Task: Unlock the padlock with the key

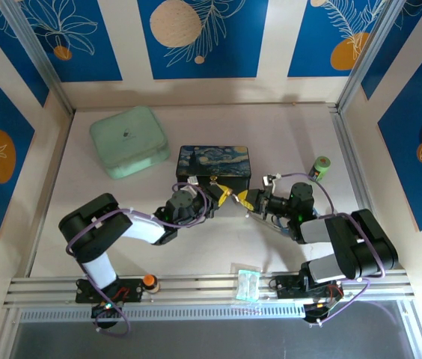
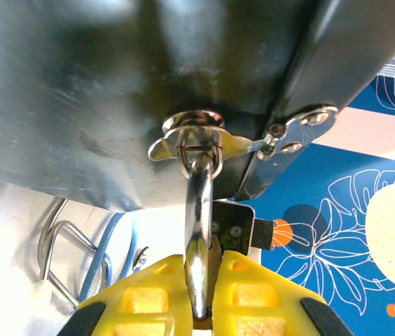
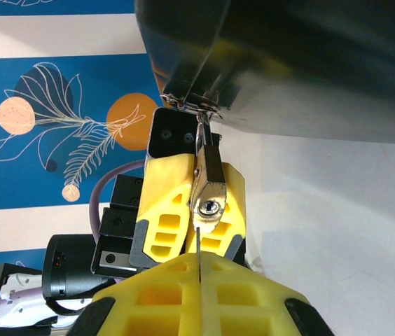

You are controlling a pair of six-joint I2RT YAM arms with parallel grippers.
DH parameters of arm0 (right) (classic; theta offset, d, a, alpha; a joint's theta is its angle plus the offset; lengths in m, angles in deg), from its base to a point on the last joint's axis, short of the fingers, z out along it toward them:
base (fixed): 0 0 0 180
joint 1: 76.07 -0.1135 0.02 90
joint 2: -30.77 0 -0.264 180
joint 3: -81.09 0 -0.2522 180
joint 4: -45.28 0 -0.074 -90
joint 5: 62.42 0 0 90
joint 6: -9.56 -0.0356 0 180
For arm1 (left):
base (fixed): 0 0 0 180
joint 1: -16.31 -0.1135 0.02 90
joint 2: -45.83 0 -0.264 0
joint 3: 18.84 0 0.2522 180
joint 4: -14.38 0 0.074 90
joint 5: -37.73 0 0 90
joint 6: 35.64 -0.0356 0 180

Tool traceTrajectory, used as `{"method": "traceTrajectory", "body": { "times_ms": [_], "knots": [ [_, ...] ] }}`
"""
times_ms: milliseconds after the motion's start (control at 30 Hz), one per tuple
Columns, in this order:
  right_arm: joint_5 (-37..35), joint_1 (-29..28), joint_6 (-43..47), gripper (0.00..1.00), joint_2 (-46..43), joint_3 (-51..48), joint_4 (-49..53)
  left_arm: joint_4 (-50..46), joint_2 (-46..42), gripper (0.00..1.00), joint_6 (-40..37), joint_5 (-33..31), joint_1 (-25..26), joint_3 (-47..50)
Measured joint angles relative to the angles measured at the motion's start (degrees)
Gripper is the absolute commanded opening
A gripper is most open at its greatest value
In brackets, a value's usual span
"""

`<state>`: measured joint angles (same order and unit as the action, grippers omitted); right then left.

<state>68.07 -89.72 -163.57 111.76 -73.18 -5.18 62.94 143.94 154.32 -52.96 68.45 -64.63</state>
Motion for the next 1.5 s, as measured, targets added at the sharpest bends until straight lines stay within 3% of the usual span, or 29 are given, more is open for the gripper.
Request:
{"method": "traceTrajectory", "body": {
  "times_ms": [967,1300,1500],
  "knots": [
    [-1.40,-0.50,-0.02,0.00,3.26,0.46,-2.21,1.38,0.79,0.00,1.95,-2.25,1.84,0.00],
    [3.72,2.95,0.02,0.00,7.82,4.11,-2.58,1.57,1.07,0.00,1.92,-2.32,1.97,-0.39],
    [3.82,2.08,-0.04,0.00,8.83,4.44,-3.26,1.42,1.07,0.00,1.92,-2.56,1.97,-0.39]
  ]
}}
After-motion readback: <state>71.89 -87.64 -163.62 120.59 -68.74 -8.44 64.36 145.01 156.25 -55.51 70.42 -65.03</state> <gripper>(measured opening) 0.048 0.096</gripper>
